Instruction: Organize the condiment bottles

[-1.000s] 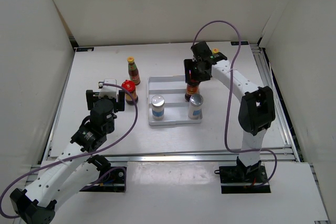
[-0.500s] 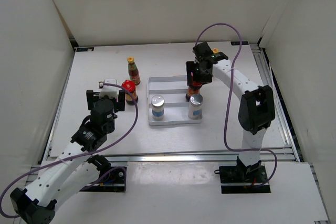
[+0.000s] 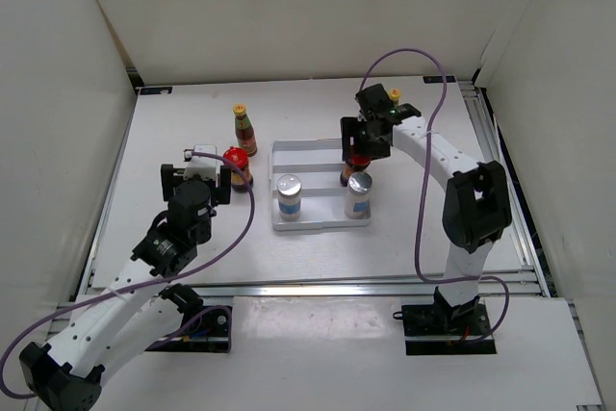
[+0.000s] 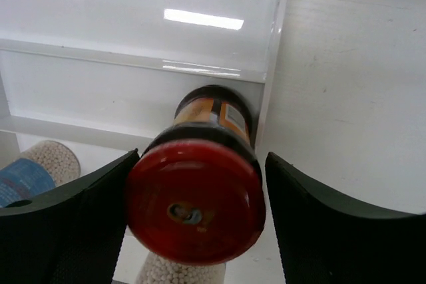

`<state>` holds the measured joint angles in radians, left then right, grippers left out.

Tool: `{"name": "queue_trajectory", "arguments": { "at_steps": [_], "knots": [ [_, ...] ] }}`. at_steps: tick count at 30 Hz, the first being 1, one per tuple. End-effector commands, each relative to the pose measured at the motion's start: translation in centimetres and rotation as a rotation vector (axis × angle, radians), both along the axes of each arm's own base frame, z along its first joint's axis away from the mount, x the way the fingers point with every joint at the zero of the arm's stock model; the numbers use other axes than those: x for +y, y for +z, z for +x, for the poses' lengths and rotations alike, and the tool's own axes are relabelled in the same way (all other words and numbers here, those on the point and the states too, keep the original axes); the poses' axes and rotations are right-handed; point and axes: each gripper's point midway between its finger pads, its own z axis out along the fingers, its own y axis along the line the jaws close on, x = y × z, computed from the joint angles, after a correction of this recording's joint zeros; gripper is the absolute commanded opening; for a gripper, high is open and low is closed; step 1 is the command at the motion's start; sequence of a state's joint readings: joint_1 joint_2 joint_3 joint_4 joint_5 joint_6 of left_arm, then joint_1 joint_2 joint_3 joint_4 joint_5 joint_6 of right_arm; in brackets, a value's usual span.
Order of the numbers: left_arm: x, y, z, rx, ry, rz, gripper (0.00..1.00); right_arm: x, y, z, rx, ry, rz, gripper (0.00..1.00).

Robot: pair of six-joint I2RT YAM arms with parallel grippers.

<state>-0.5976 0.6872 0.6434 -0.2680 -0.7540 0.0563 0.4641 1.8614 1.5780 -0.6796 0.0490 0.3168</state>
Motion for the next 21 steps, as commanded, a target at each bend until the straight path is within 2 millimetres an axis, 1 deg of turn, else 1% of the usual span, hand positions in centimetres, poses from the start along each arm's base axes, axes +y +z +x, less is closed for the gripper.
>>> {"name": "queue_trajectory", "arguments": {
  "at_steps": [1, 3, 4, 5, 7, 8, 9, 10, 11, 12, 13, 14, 15, 16, 17, 18, 19, 20, 21],
  "knots": [
    [-0.5, -0.1, 0.2, 0.000, -0.020, -0.011, 1.00, 1.0, 0.7, -1.4, 0.008, 0.023, 0.027, 0.81],
    [-0.5, -0.1, 0.2, 0.000, -0.020, -0.011, 1.00, 1.1, 1.5, -1.8, -0.005, 0.028, 0.025, 0.85],
    [-0.5, -0.1, 0.2, 0.000, -0.020, -0.011, 1.00, 1.4, 1.9, -2.0, -0.013, 0.039, 0.029, 0.87],
    [-0.5, -0.1, 0.2, 0.000, -0.020, -0.011, 1.00, 1.1, 2.3, -2.2, -0.019, 0.023, 0.023, 0.89],
    [-0.5, -0.1, 0.2, -0.001, -0.018, -0.020, 1.00, 1.3, 3.5, -2.5, -0.055, 0.026, 0.005, 0.94],
    [-0.5, -0.1, 0.2, -0.001, -0.018, -0.020, 1.00, 0.6, 4.1, -2.2, -0.076, 0.003, -0.024, 1.00],
    [-0.5, -0.1, 0.2, -0.001, -0.018, -0.020, 1.00, 1.0, 4.3, -2.5, -0.078, 0.024, -0.029, 1.00],
    [-0.5, -0.1, 0.2, -0.001, -0.018, -0.020, 1.00, 0.4, 5.1, -2.3, -0.105, 0.003, -0.050, 1.00],
    [-0.6, -0.3, 0.1, 0.008, -0.027, -0.017, 1.00, 0.3, 5.9, -2.6, -0.120, 0.009, -0.064, 1.00],
    [-0.8, -0.6, 0.2, 0.015, -0.024, -0.021, 1.00, 0.0, 6.2, -2.4, -0.131, -0.003, -0.078, 1.00],
    [-0.8, -0.5, 0.2, 0.016, -0.020, -0.039, 1.00, -0.5, 8.0, -2.1, -0.178, -0.007, -0.083, 1.00],
    [-1.0, -1.1, 0.2, 0.039, -0.025, -0.040, 1.00, -1.4, 8.8, -1.8, -0.207, -0.030, -0.121, 1.00],
    [-1.6, -1.3, 0.3, 0.052, -0.041, -0.065, 1.00, -2.0, 10.2, -1.9, -0.235, -0.048, -0.129, 1.00],
    [-3.4, -0.7, 0.5, 0.069, -0.135, -0.093, 1.00, -2.4, 12.0, -1.7, -0.274, -0.056, -0.134, 1.00],
    [-4.5, -0.7, 0.5, 0.090, -0.186, -0.117, 1.00, -3.0, 12.6, -2.1, -0.287, -0.053, -0.151, 1.00],
    [-5.4, -1.1, 0.8, 0.124, -0.221, -0.128, 1.00, -3.5, 14.4, -2.5, -0.329, -0.066, -0.133, 1.00],
    [-6.9, -0.7, 0.9, 0.140, -0.291, -0.177, 1.00, -3.8, 15.3, -2.9, -0.352, -0.059, -0.128, 1.00],
    [-7.6, -1.0, 1.2, 0.161, -0.313, -0.195, 1.00, -4.3, 16.6, -3.7, -0.382, -0.056, -0.117, 1.00],
    [-7.9, -1.9, 2.1, 0.199, -0.307, -0.214, 1.00, -4.6, 17.0, -4.2, -0.391, -0.058, -0.111, 1.00]
  ]
}}
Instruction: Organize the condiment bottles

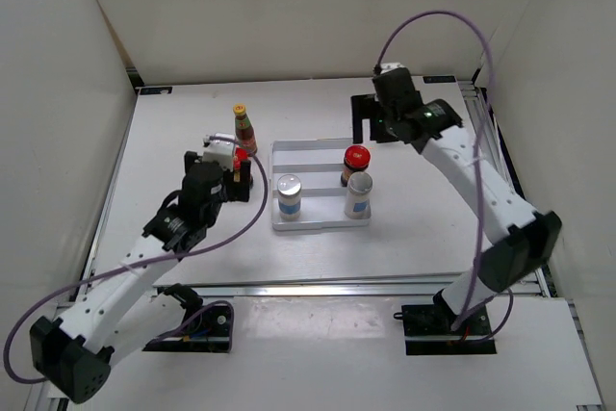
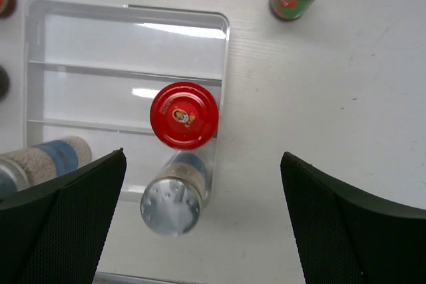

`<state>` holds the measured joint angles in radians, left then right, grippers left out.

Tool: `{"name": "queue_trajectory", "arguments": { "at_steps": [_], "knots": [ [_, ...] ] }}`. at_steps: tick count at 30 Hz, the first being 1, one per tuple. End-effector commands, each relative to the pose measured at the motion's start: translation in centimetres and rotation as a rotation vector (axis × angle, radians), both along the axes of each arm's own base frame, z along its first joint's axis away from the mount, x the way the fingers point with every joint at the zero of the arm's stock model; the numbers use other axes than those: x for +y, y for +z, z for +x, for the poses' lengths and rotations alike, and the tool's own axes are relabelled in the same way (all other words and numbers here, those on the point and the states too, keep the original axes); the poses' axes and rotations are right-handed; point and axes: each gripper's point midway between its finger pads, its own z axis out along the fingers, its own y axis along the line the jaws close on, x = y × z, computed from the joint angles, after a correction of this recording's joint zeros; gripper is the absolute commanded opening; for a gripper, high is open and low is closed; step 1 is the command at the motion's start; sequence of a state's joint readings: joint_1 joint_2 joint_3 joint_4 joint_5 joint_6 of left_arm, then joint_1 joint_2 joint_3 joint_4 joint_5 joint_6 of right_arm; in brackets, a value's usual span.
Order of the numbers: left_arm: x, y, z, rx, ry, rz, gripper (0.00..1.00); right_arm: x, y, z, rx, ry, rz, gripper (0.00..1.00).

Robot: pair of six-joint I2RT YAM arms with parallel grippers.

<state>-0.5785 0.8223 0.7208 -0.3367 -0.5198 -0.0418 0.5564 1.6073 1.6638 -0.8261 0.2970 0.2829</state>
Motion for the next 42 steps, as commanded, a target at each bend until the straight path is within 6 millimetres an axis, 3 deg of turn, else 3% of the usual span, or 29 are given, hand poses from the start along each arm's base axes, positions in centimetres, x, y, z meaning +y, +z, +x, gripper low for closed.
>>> {"name": "queue_trajectory", "arguments": {
  "at_steps": [1, 2, 3, 4, 5, 6, 7, 9, 15, 16, 18, 22, 30, 32, 33, 37, 38, 40, 42],
  "knots": [
    [-4.3, 0.8, 1.3, 0.079, -0.149, -0.182, 1.00, -2.8, 5.3, -2.0, -0.128, -0.023, -0.005, 1.00],
    [-4.5, 0.6, 1.7, 0.095, -0.150, -0.194, 1.00, -3.2, 6.3, -3.0, -0.149, -0.015, 0.019, 1.00],
    [-4.7, -0.4, 2.5, 0.134, -0.140, -0.191, 1.00, -3.3, 5.4, -3.7, -0.136, -0.006, 0.019, 1.00],
    [-5.1, 0.3, 3.2, 0.118, -0.142, -0.198, 1.00, -3.5, 5.3, -4.3, -0.132, 0.001, 0.025, 1.00],
    [-5.3, -0.1, 3.5, 0.126, -0.141, -0.194, 1.00, -3.8, 6.0, -5.1, -0.158, 0.014, 0.043, 1.00],
    [-5.2, -0.4, 4.4, 0.134, -0.126, -0.191, 1.00, -4.0, 5.0, -5.6, -0.141, 0.022, 0.039, 1.00],
    [-5.0, -0.1, 5.2, 0.126, -0.112, -0.195, 1.00, -4.1, 5.3, -6.3, -0.150, 0.030, 0.054, 1.00],
    [-4.9, -0.4, 6.2, 0.138, -0.108, -0.201, 1.00, -4.3, 5.0, -6.9, -0.146, 0.046, 0.054, 1.00],
    [-2.4, -2.0, 10.2, 0.182, -0.011, -0.186, 1.00, -4.8, 5.0, -7.9, -0.156, 0.068, 0.053, 1.00],
    [-1.7, -3.0, 10.6, 0.206, 0.012, -0.179, 1.00, -4.7, 5.3, -8.1, -0.164, 0.082, 0.057, 1.00],
    [-1.3, -2.8, 11.5, 0.196, 0.021, -0.175, 1.00, -4.7, 5.3, -8.1, -0.164, 0.083, 0.057, 1.00],
    [-1.1, -5.0, 12.5, 0.247, 0.040, -0.189, 1.00, -4.6, 5.7, -8.1, -0.172, 0.096, 0.059, 1.00],
    [-1.8, -8.4, 12.4, 0.314, 0.038, -0.219, 1.00, -4.8, 5.7, -8.3, -0.164, 0.103, 0.047, 1.00],
    [-1.7, -8.8, 11.9, 0.323, 0.039, -0.216, 0.93, -5.1, 5.7, -8.2, -0.164, 0.093, 0.046, 1.00],
    [-1.5, -9.6, 11.5, 0.334, 0.041, -0.213, 0.84, -5.1, 5.7, -8.2, -0.164, 0.093, 0.046, 1.00],
    [-1.0, -9.2, 10.7, 0.275, 0.056, -0.173, 0.55, -5.0, 5.4, -8.1, -0.158, 0.100, 0.035, 1.00],
    [-0.5, -8.4, 10.7, 0.251, 0.068, -0.159, 0.43, -5.1, 5.3, -8.2, -0.150, 0.100, 0.031, 1.00],
    [-0.4, -7.1, 11.0, 0.238, 0.071, -0.150, 0.33, -5.2, 5.5, -8.3, -0.152, 0.106, 0.024, 1.00],
    [-0.2, -3.9, 11.2, 0.190, 0.073, -0.152, 0.24, -5.2, 5.5, -8.3, -0.152, 0.106, 0.024, 1.00]
  ]
}}
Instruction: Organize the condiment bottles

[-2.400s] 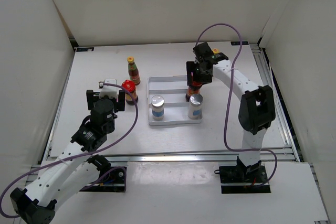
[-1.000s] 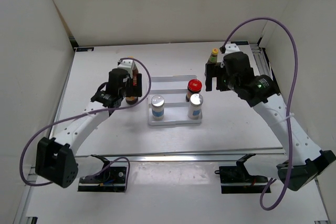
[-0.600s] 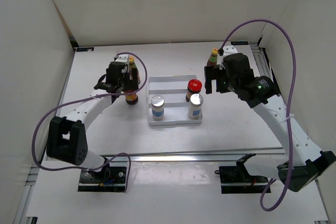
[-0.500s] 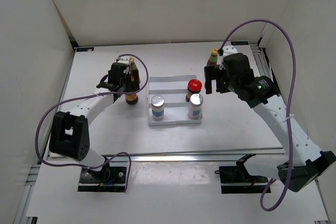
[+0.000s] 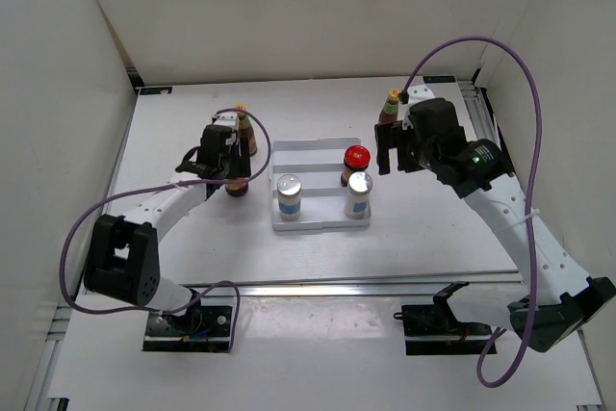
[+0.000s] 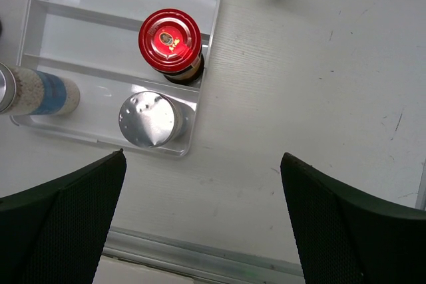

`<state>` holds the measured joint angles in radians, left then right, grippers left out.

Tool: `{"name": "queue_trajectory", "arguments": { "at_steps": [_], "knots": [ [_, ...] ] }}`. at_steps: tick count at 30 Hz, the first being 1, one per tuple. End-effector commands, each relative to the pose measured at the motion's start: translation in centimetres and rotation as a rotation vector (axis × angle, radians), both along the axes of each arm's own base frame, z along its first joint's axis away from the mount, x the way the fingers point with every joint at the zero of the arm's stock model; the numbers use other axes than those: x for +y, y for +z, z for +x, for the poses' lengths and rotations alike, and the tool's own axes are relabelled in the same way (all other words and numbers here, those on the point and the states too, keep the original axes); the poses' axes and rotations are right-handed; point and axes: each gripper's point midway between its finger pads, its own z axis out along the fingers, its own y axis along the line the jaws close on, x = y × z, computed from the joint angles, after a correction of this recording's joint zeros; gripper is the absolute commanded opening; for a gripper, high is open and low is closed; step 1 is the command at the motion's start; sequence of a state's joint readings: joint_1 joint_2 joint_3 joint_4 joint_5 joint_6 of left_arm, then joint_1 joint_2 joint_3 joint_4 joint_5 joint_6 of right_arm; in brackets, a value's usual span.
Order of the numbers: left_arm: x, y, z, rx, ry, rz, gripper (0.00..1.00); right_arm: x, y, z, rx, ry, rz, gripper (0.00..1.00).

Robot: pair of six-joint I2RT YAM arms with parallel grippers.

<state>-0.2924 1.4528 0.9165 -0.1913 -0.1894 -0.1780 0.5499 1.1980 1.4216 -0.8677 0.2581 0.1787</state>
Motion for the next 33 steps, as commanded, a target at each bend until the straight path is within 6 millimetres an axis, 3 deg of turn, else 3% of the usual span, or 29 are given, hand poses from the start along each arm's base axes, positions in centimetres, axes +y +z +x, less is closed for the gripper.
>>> {"name": "queue_trajectory", "arguments": {
  "at_steps": [1, 3, 6, 8, 11, 14, 20, 26, 33],
  "knots": [
    [0.4, 7.5, 1.1, -0.170, 0.019, -0.001, 0.24, -0.2, 1.4, -0.2, -0.031, 0.014, 0.006, 1.00],
    [-0.1, 10.9, 1.3, -0.239, 0.003, -0.035, 0.17, -0.2, 1.4, -0.2, -0.031, 0.014, 0.006, 1.00],
    [-1.5, 14.2, 1.5, -0.302, -0.047, -0.092, 0.12, -0.4, 0.9, -0.4, -0.022, 0.014, 0.000, 1.00],
    [-2.7, 15.7, 1.6, -0.336, -0.088, -0.121, 0.11, -0.4, 0.9, -0.4, -0.022, 0.014, 0.000, 1.00],
    [-5.6, 16.2, 2.1, -0.360, -0.160, -0.150, 0.11, -0.2, 0.5, -0.6, -0.009, 0.015, 0.008, 1.00],
    [-8.4, 16.0, 2.5, -0.347, -0.232, -0.173, 0.11, -0.1, 0.5, -0.6, -0.006, 0.022, 0.013, 1.00],
    [-11.8, 14.0, 4.0, -0.307, -0.279, -0.180, 0.11, -0.3, 0.4, -0.7, -0.001, 0.015, 0.004, 1.00],
    [-12.6, 11.7, 4.1, -0.254, -0.279, -0.181, 0.11, -1.0, 0.0, -1.5, 0.006, 0.006, -0.009, 1.00],
    [-13.8, 8.9, 2.8, -0.197, -0.298, -0.198, 0.11, -1.2, -0.4, -1.5, 0.012, -0.001, -0.019, 1.00]
  ]
}}
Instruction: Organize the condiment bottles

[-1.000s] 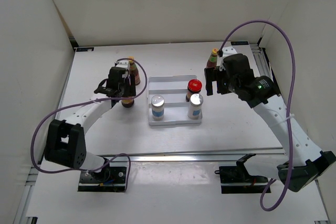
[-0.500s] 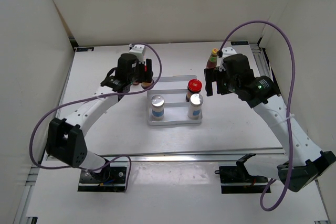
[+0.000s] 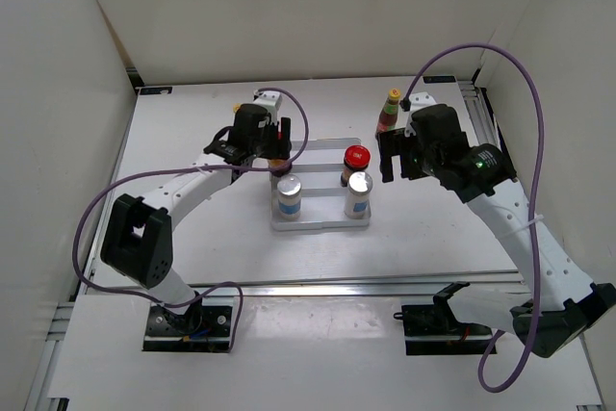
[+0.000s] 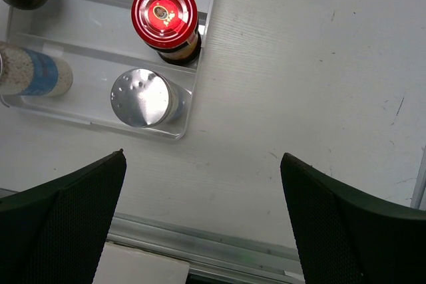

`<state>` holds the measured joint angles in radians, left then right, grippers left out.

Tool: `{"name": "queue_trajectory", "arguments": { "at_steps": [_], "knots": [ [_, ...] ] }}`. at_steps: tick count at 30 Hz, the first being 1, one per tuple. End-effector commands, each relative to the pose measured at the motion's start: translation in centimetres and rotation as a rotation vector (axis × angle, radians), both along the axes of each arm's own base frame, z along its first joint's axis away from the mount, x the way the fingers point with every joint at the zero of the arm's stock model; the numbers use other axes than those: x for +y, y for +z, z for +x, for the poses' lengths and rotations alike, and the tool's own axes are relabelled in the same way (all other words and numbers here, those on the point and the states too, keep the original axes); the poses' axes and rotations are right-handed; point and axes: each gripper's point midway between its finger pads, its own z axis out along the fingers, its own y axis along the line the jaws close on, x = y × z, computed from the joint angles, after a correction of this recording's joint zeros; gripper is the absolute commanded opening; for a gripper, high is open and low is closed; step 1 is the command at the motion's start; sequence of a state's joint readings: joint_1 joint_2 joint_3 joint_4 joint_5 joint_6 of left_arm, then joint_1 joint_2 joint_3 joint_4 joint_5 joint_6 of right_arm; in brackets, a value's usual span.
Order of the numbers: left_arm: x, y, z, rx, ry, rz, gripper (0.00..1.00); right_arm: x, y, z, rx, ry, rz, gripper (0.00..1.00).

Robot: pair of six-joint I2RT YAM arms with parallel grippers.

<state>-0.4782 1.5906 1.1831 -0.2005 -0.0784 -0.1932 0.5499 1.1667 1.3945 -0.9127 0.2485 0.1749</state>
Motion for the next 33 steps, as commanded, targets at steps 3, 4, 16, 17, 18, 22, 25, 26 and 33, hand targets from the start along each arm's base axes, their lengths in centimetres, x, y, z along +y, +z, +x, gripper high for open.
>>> {"name": "queue_trajectory", "arguments": {
  "at_steps": [3, 4, 16, 17, 18, 22, 25, 26, 33],
  "knots": [
    [-2.7, 3.6, -0.3, -0.098, -0.043, -0.101, 0.11, -0.5, 0.5, 0.0, -0.025, -0.010, -0.001, 1.00],
    [-2.8, 3.8, -0.2, -0.106, -0.044, -0.106, 0.11, -0.5, 0.5, 0.0, -0.025, -0.010, -0.001, 1.00],
    [-3.8, 2.1, -0.9, -0.073, -0.060, -0.080, 0.11, -0.4, 0.3, 0.1, -0.025, -0.010, -0.001, 1.00],
    [-3.6, 1.5, -1.0, -0.065, -0.052, -0.070, 0.12, -0.4, 0.3, 0.1, -0.025, -0.010, -0.001, 1.00],
    [-3.6, 1.0, -1.0, -0.055, -0.052, -0.063, 0.12, -0.4, 0.3, 0.1, -0.025, -0.010, -0.001, 1.00],
    [-3.4, -0.4, -1.0, -0.032, -0.044, -0.044, 0.13, -0.4, 0.3, 0.1, -0.025, -0.010, -0.001, 1.00],
    [-3.3, -1.2, -0.8, -0.022, -0.041, -0.023, 0.14, -0.4, 0.3, 0.1, -0.025, -0.010, -0.001, 1.00],
    [-3.3, -1.2, -0.8, -0.022, -0.041, -0.023, 0.14, -0.4, 0.3, 0.1, -0.025, -0.010, -0.001, 1.00],
    [-2.6, -1.7, -0.8, 0.002, -0.019, 0.021, 0.45, -0.4, 0.3, 0.1, -0.025, -0.010, -0.001, 1.00]
  ]
}}
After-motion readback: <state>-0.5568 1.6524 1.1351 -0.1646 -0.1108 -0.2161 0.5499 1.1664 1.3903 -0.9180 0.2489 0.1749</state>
